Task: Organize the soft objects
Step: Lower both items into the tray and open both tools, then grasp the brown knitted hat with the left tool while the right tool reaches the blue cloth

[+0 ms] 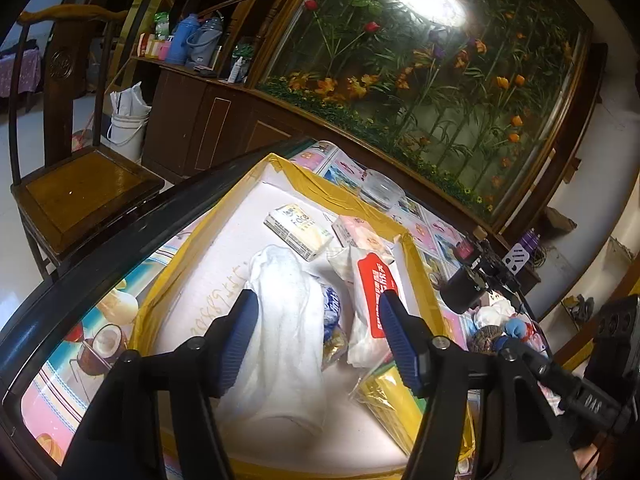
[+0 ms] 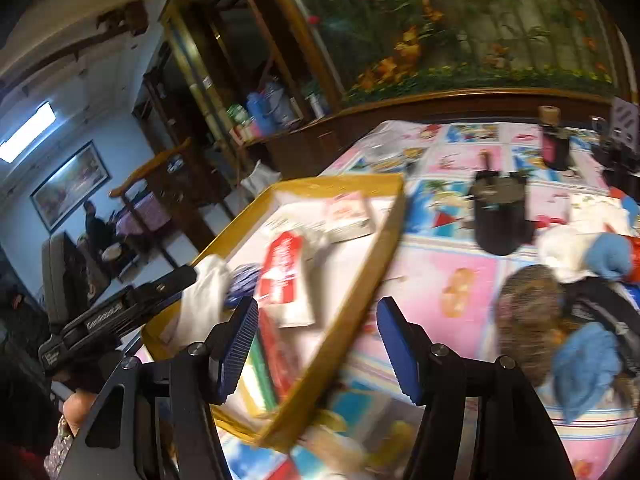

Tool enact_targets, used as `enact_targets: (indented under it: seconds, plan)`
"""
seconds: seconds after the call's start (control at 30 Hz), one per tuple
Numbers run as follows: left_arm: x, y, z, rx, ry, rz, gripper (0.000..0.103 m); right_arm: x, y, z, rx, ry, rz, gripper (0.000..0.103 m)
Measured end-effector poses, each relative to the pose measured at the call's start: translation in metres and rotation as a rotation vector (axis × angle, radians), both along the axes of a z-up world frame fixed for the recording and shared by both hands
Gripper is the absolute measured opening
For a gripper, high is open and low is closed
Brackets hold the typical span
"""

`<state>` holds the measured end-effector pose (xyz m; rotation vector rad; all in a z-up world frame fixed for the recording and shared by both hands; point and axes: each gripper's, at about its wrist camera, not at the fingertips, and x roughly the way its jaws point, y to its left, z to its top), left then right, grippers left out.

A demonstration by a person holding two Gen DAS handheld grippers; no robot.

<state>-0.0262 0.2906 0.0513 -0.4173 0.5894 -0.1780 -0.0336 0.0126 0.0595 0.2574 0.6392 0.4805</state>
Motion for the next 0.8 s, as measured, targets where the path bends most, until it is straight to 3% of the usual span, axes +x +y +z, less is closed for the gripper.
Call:
enact_targets:
  seconds: [0.17, 0.23, 0.4, 0.57, 0.73, 0.77, 0.8]
  plan:
    - [-0.006, -0.009, 0.004, 0.036, -0.029, -0.018, 0.063, -0.004, -0.070, 0.002, 0.052, 0.007, -0.135, 0.067]
    - [-0.009, -0.014, 0.005, 0.056, -0.036, -0.026, 0.068, -0.007, -0.097, 0.002, 0.063, 0.012, -0.184, 0.066]
    - [-0.015, -0.038, 0.015, 0.048, -0.041, -0.095, 0.069, -0.011, -0.149, -0.003, 0.062, 0.051, -0.247, 0.066]
    - [-0.016, -0.082, 0.033, 0.085, -0.067, -0.205, 0.076, -0.009, -0.149, -0.015, -0.012, 0.109, -0.215, 0.066]
    - [-0.011, -0.127, 0.036, 0.105, -0.040, -0.312, 0.076, -0.001, -0.129, -0.031, -0.124, 0.178, -0.183, 0.066]
    - [-0.009, -0.135, 0.035, 0.108, -0.032, -0.329, 0.076, 0.000, -0.126, -0.034, -0.143, 0.183, -0.181, 0.065]
    - [-0.008, -0.142, 0.034, 0.112, -0.023, -0.342, 0.076, 0.000, -0.125, -0.036, -0.152, 0.189, -0.180, 0.054]
